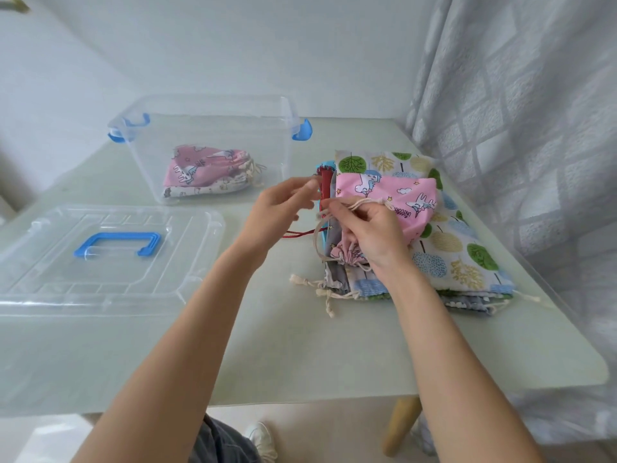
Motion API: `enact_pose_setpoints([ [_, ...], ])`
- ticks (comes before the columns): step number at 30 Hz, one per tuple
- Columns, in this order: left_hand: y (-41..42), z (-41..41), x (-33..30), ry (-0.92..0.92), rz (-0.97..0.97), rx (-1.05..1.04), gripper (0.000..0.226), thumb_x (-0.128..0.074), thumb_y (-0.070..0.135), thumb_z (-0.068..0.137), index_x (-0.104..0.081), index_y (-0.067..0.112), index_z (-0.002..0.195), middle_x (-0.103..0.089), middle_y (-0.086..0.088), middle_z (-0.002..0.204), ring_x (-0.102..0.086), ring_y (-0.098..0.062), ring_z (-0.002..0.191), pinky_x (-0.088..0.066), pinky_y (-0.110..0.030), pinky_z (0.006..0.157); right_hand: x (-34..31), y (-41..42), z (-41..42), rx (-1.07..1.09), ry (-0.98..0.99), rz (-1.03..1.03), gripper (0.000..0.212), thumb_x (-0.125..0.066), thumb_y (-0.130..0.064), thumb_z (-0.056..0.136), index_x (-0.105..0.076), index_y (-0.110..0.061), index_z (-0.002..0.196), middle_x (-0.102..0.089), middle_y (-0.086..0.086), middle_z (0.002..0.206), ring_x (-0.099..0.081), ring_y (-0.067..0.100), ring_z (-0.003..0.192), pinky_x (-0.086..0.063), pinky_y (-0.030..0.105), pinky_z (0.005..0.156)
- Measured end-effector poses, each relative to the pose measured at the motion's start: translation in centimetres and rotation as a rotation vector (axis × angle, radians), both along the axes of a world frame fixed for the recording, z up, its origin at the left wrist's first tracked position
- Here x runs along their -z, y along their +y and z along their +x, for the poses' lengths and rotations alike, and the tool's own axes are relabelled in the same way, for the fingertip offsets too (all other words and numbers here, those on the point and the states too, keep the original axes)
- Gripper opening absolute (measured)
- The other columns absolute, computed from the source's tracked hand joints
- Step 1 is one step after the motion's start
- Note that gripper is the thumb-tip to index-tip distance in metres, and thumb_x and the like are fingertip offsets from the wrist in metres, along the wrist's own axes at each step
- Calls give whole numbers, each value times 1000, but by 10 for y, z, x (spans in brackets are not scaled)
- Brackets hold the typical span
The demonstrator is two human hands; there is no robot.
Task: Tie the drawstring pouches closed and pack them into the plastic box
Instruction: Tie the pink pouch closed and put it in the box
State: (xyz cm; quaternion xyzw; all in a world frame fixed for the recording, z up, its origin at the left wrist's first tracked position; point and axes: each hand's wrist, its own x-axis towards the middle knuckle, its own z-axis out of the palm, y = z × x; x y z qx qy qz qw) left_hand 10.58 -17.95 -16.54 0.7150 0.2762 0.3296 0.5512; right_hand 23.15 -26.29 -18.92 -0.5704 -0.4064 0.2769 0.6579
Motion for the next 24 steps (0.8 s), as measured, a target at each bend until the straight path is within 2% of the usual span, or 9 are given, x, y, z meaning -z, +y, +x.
enact_pose_setpoints([
  [3, 2, -7, 15, 88, -84, 113, 26, -55, 34, 91, -68, 18, 107, -72, 1, 99, -65, -9, 90, -46, -28, 85, 3, 0, 3, -6, -23, -33, 10, -64, -18, 87, -71, -12, 92, -44, -8, 48, -34, 8, 43, -33, 23, 44],
  [7, 2, -7, 22, 90, -59, 150, 16, -62, 26, 87, -70, 18, 99, -68, 1, 85, -59, -7, 79, -46, -22, 77, 5, 0, 3, -1, -69, -39, 8, -66, -16, 86, -70, -14, 93, -51, -11, 47, -40, 7, 41, -40, 23, 42],
  [10, 6, -6, 22, -21, -12, -1, 3, -67, 20, 84, -69, 19, 82, -63, 6, 68, -54, 0, 62, -44, -12, 63, 7, 0, 8, 52, -167, -60, 5, -67, -18, 86, -70, -15, 85, -53, -9, 44, -44, 5, 38, -38, 16, 43],
  [13, 3, -8, 19, -196, -5, -42, 5, -69, 14, 81, -67, 18, 82, -64, 13, 63, -57, 1, 62, -44, -11, 64, 7, 0, 8, 73, -212, -92, 12, -67, -22, 86, -70, -13, 79, -54, -8, 42, -46, 4, 37, -34, 11, 44],
  [15, -3, -8, 20, -224, 29, 65, 21, -74, 12, 77, -66, 19, 95, -66, 15, 73, -60, 0, 73, -48, -14, 70, 5, -1, 8, 90, -215, -113, 19, -65, -24, 87, -68, -8, 76, -56, -1, 48, -48, 6, 38, -36, 13, 46],
  [17, -5, -5, 27, -110, 130, 110, 42, -79, 14, 71, -61, 27, 106, -63, 13, 85, -59, -1, 83, -50, -21, 78, 3, -4, 9, 62, -152, -98, 28, -63, -26, 88, -65, 0, 77, -55, 13, 56, -48, 11, 39, -37, 16, 44],
  [18, -5, -3, 31, -50, 157, 110, 46, -80, 13, 71, -58, 30, 107, -62, 10, 88, -59, -1, 81, -51, -22, 79, 1, -5, 10, 30, -97, -82, 28, -62, -26, 88, -65, 0, 78, -53, 12, 57, -45, 11, 40, -35, 16, 42],
  [21, -2, -1, 35, -6, 117, 66, 23, -67, 7, 84, -62, 28, 93, -67, 6, 78, -64, -4, 70, -52, -24, 72, -5, -13, 13, -151, 18, -27, 20, -61, -25, 83, -68, -7, 80, -53, -2, 55, -43, 6, 44, -36, 13, 42],
  [24, 0, -6, 31, -68, -56, 112, 14, -61, 11, 86, -65, 21, 77, -68, 10, 69, -63, -5, 71, -50, -23, 75, -9, -19, 18, -239, -77, 18, 12, -65, -19, 75, -72, -10, 81, -65, -6, 63, -58, 5, 58, -47, 14, 56],
])
